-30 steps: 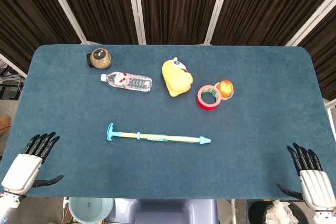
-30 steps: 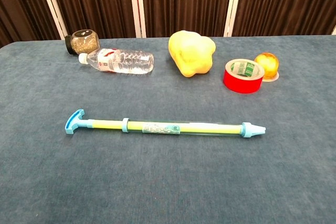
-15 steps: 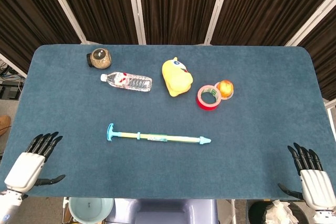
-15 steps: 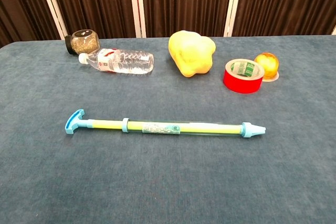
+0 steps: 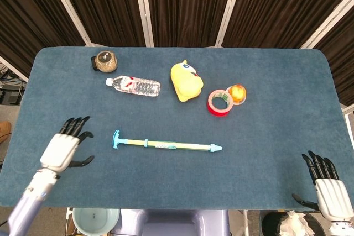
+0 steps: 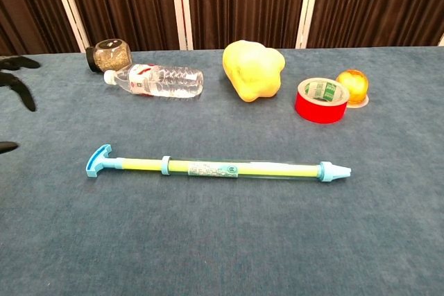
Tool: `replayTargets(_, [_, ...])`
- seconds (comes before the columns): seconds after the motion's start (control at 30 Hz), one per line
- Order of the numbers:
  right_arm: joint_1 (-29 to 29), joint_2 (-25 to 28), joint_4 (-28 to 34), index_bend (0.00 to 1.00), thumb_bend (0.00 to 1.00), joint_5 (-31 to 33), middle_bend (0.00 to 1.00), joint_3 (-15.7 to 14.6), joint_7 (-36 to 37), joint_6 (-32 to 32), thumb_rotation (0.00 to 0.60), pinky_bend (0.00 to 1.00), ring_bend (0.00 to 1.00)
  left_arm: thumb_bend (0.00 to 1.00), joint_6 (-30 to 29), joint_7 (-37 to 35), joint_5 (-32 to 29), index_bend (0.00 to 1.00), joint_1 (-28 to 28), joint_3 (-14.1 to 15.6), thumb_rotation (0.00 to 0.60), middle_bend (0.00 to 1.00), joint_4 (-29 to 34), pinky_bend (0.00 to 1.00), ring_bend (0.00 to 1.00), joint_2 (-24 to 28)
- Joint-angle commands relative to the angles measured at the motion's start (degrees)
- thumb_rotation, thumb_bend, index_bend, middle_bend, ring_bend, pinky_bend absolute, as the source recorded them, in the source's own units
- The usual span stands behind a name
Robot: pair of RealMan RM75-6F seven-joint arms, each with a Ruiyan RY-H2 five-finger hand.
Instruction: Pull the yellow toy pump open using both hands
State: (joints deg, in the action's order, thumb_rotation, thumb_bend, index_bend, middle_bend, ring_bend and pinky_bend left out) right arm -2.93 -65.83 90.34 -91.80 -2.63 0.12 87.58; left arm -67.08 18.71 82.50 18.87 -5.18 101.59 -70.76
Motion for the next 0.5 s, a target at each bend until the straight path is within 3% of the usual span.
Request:
replayTargets(0.03, [0.0, 0.0, 0.0, 0.00, 0.17, 0.0, 0.00, -0.1, 0.0, 0.0, 0.600, 0.00, 0.00, 0.23, 3.8, 6.0, -5.3, 0.35, 4.2, -2.9, 0.600, 0.00, -0.5, 0.00, 0.00, -4.3])
replayTargets(0.23, [0.0, 0.1, 0.1, 0.00, 0.16, 0.2, 0.00, 0.0, 0.1, -0.1, 0.600, 0.00, 0.00, 0.23, 5.9, 13.1, -10.8, 0.41, 8.3, -4.6, 0.600, 0.00, -3.4, 0.00, 0.00, -10.8])
replayTargets(0.5, [0.0, 0.2, 0.1, 0.00, 0.17, 0.4, 0.00, 0.2, 0.2, -0.1, 0.600, 0.00, 0.00, 0.22, 6.4, 18.8, -15.4, 0.45, 11.4, -4.4, 0.600, 0.00, -7.9, 0.00, 0.00, -17.2])
